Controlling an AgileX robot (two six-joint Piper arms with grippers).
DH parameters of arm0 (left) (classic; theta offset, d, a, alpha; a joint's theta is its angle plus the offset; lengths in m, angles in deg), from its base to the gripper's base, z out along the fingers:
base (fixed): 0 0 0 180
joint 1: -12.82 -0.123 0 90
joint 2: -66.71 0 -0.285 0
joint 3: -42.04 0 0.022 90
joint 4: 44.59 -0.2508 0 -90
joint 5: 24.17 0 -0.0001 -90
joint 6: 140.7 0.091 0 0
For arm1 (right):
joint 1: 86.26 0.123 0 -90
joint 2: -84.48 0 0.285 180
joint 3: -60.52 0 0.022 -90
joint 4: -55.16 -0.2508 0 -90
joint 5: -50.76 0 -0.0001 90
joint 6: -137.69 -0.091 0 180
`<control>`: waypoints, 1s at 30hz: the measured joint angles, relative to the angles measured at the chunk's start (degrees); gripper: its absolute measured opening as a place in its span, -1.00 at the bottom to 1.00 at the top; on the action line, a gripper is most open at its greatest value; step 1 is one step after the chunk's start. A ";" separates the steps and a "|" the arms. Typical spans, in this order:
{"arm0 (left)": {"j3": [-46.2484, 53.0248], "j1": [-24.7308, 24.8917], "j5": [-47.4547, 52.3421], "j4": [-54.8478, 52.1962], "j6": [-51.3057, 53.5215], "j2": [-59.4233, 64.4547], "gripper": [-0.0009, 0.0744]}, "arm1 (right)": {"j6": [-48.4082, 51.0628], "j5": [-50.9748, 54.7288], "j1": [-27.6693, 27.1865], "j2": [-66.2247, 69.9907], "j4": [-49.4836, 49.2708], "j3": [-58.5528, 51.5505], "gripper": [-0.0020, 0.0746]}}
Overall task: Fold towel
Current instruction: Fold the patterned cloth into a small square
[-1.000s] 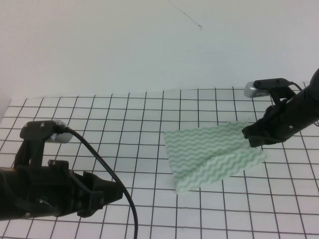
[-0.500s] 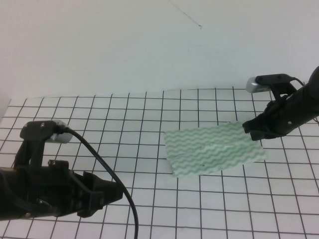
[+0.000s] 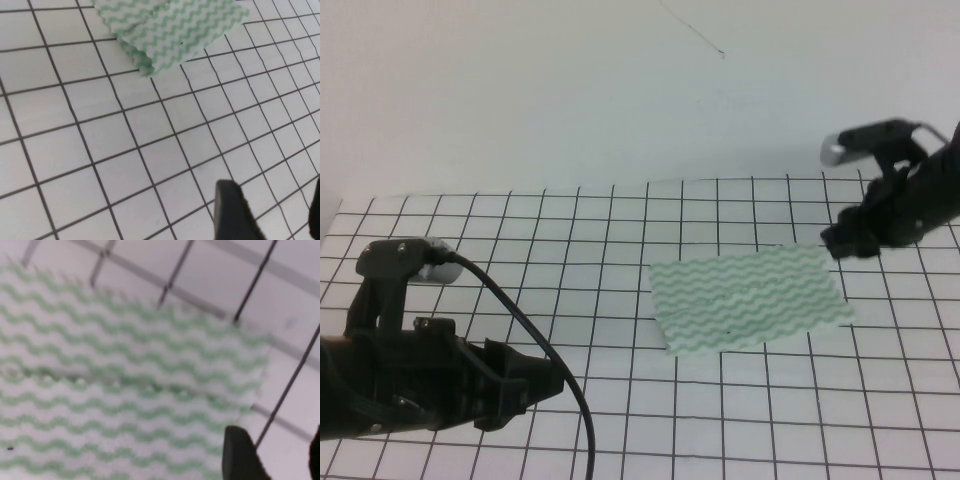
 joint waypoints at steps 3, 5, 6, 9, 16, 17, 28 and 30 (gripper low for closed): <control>0.00 0.00 -0.13 0.00 0.00 0.00 -0.15 | 7.47 0.92 0.00 -1.07 -0.13 2.46 -0.17; 0.00 0.00 -0.13 -0.13 0.21 0.11 -0.15 | 16.60 3.25 0.54 -0.71 -0.24 4.39 -0.16; 0.00 0.00 -0.13 -0.37 0.37 0.35 -0.15 | 22.20 4.33 1.05 -0.28 -0.29 5.17 -0.16; 0.00 0.00 -0.80 -1.07 1.53 0.55 -0.15 | 32.83 6.36 1.78 1.23 -0.29 7.54 -0.16; -3.30 0.00 -2.70 -4.29 1.53 3.09 -0.15 | 41.16 12.04 1.77 4.10 -0.29 12.05 -0.16; -4.10 0.00 -2.58 -5.10 1.53 3.76 -0.15 | 42.15 12.40 1.77 4.45 -0.29 12.34 -0.16; -5.72 0.00 -2.48 -5.90 2.84 7.41 -0.15 | 46.44 10.59 2.13 9.72 6.91 13.39 -0.16; -5.72 0.00 -2.48 -5.81 2.84 7.45 -0.15 | 47.30 7.95 2.37 10.45 6.91 13.39 -0.16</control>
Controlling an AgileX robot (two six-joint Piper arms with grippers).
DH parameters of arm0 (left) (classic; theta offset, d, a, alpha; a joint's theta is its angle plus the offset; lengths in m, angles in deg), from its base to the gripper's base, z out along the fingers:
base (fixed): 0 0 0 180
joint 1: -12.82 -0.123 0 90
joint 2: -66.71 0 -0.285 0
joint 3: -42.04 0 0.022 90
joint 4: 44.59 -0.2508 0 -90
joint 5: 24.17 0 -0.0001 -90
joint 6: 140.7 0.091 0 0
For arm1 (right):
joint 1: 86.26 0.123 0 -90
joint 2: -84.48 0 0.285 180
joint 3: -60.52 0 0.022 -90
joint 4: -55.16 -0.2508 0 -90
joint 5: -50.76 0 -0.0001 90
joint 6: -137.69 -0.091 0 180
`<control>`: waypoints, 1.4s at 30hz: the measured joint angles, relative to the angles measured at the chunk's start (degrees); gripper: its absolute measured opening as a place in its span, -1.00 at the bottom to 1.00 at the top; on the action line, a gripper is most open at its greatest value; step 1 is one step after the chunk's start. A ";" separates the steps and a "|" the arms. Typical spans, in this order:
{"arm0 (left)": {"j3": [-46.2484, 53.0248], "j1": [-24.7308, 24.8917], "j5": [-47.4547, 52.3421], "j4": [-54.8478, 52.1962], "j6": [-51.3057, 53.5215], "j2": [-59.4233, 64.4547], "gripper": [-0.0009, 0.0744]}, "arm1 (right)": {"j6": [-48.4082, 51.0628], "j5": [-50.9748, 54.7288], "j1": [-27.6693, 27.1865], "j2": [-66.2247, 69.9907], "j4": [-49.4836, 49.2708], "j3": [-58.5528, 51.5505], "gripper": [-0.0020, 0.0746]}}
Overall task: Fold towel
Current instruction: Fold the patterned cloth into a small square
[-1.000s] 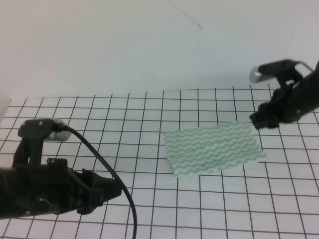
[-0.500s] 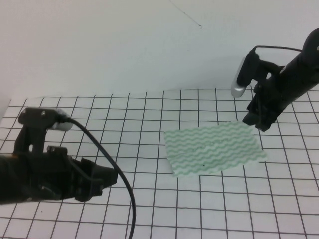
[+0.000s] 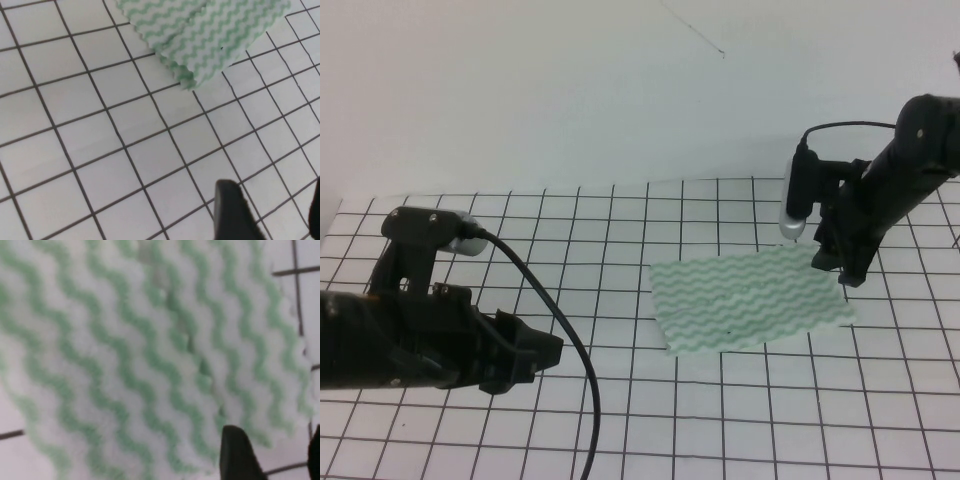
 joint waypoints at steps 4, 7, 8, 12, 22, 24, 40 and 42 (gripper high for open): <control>0.00 0.00 0.14 0.00 0.00 0.00 -0.15 | 1.65 -1.41 0.50 1.42 0.04 0.00 -0.16; 0.00 0.00 0.14 0.00 0.00 0.00 -0.15 | 2.03 -1.16 1.13 2.32 0.69 0.00 -0.16; 0.00 0.00 0.14 0.00 0.00 0.00 -0.15 | 2.18 -1.08 1.13 2.47 0.68 0.00 -0.16; 0.00 0.00 0.14 0.00 0.00 0.00 -0.15 | 1.71 0.36 1.13 2.78 0.68 0.00 -0.16; 0.00 0.00 0.14 0.04 -0.16 0.00 -0.15 | 1.44 3.86 1.13 2.78 0.12 0.09 -0.47; 0.00 0.00 0.14 0.04 -0.16 0.00 -0.15 | 1.44 4.18 1.13 2.78 0.12 0.09 -0.65; 0.00 0.00 0.14 0.13 -0.16 0.00 -0.15 | -1.11 1.31 1.13 0.69 1.04 0.09 -0.93; 0.00 0.00 0.14 0.13 -0.16 0.00 -0.15 | -2.13 0.23 1.13 0.64 2.32 0.09 -0.93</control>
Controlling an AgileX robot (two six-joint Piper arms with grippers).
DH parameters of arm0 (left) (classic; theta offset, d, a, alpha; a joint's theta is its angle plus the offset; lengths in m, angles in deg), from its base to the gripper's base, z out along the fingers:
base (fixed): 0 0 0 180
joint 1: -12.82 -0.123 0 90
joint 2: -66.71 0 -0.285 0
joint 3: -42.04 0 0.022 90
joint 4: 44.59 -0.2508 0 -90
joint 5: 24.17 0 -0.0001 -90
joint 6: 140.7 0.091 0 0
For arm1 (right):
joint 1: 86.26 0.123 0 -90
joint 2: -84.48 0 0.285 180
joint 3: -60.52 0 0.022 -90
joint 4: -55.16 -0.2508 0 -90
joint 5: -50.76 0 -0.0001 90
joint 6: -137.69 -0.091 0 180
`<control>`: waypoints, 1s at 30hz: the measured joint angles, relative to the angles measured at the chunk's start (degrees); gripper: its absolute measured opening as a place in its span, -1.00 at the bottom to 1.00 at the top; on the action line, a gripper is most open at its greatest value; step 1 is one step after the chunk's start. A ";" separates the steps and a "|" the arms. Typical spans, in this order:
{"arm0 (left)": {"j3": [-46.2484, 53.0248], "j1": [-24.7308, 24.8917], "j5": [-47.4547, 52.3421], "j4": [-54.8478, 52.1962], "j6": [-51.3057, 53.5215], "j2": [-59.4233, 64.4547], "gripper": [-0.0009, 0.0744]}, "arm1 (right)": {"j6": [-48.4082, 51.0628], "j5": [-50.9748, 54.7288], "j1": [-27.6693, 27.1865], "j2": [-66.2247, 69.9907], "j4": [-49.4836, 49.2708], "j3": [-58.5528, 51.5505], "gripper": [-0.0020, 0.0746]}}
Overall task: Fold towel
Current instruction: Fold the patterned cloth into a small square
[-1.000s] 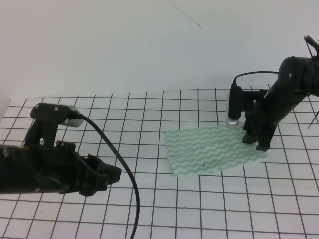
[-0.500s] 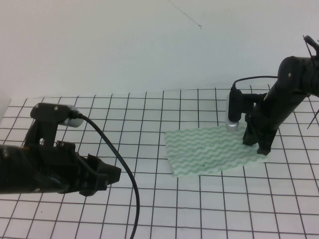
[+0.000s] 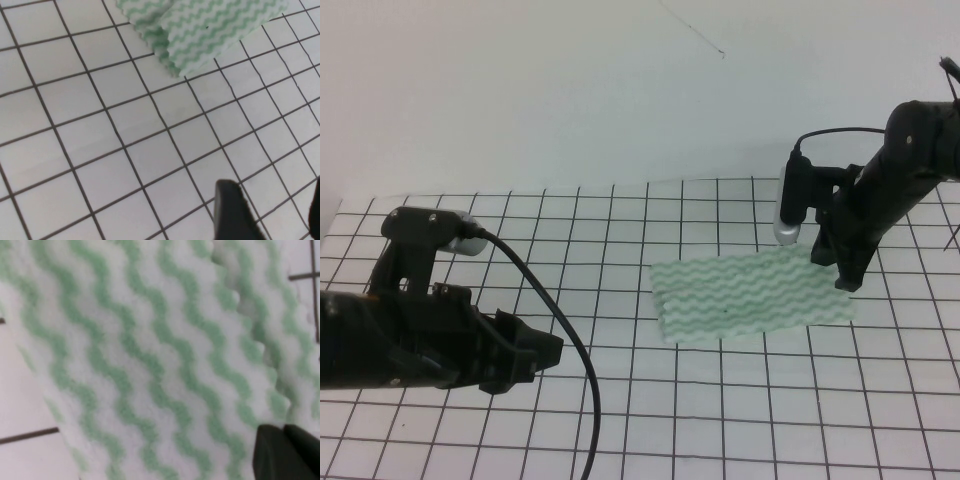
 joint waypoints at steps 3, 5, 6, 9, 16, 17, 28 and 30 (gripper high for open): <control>0.00 0.00 0.22 0.00 0.14 0.00 -0.15 | -0.12 -0.63 0.00 0.11 0.64 0.00 -0.93; 0.00 0.00 0.22 0.00 0.14 0.00 -0.15 | -0.24 -1.70 0.00 0.60 0.64 0.00 -0.94; 0.00 0.00 0.30 0.00 0.14 0.00 -0.15 | -0.72 -2.54 0.00 0.77 0.68 0.00 -0.94; 0.00 0.00 0.54 0.00 0.14 0.00 -0.15 | -1.37 -4.64 0.00 1.10 0.77 0.00 -0.94; 0.00 0.00 0.66 0.00 0.14 0.09 -0.15 | -3.02 -5.96 0.00 1.10 3.10 0.00 -0.94; 0.00 0.00 0.66 0.00 0.14 0.09 -0.15 | -3.30 -5.83 0.00 1.15 3.38 0.00 -0.94; 0.00 0.00 0.66 0.00 -0.12 0.09 -0.15 | -4.76 -6.10 0.00 1.86 3.38 0.54 -0.61; 0.00 0.00 0.66 0.00 -0.01 0.09 -0.15 | -5.83 -5.61 0.00 1.29 3.38 1.35 -0.41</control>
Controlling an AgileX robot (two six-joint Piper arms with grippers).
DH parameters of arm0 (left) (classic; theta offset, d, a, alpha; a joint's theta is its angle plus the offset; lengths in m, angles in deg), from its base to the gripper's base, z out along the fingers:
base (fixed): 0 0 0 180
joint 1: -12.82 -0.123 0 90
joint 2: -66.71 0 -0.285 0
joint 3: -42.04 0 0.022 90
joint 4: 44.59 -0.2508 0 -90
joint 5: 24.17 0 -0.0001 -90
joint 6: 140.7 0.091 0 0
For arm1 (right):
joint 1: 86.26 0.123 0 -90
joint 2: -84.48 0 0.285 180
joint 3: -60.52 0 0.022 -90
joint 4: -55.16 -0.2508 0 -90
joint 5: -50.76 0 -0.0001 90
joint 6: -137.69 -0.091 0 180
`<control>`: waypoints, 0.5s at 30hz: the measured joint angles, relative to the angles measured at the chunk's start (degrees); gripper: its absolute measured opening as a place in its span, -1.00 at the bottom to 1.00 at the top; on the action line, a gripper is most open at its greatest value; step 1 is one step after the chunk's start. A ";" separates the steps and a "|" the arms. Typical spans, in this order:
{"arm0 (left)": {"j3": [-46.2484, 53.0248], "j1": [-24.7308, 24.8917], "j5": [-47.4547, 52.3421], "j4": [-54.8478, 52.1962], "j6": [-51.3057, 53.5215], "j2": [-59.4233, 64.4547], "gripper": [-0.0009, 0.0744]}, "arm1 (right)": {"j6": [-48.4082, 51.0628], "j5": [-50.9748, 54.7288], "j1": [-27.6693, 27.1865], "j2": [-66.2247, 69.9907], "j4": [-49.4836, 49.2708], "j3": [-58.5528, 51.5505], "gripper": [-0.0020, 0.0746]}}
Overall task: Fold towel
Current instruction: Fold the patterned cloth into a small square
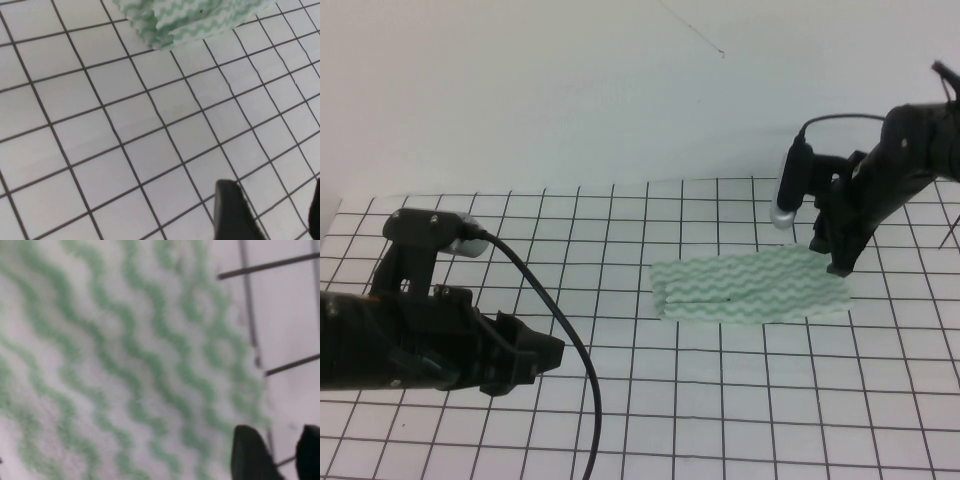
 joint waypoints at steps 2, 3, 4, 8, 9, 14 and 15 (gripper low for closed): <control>0.00 0.00 -0.24 0.23 -0.12 0.00 -0.15 | -0.12 1.44 0.00 -1.19 0.00 0.65 -0.26; 0.00 0.00 -0.36 0.72 -0.38 0.00 -0.15 | -0.12 2.17 0.00 -1.80 -0.37 0.80 -0.23; -0.12 0.00 -0.87 1.25 -0.51 0.16 -0.15 | -0.12 3.35 0.00 -2.61 -1.41 1.07 -0.20; -5.19 0.00 0.61 1.53 -0.50 3.00 -0.15 | 0.16 7.70 0.00 -5.79 -4.19 1.21 -0.16; -7.42 0.00 1.93 1.53 -0.29 4.60 -0.15 | 0.16 8.92 0.00 -6.20 -4.77 1.21 -0.16; -20.03 0.00 9.81 1.07 4.94 15.42 -0.15 | 0.16 13.55 0.00 -7.68 -7.35 1.21 -0.15; -23.10 0.00 11.47 1.07 4.94 18.12 -0.15 | 0.16 13.86 0.00 -7.80 -7.73 1.21 -0.15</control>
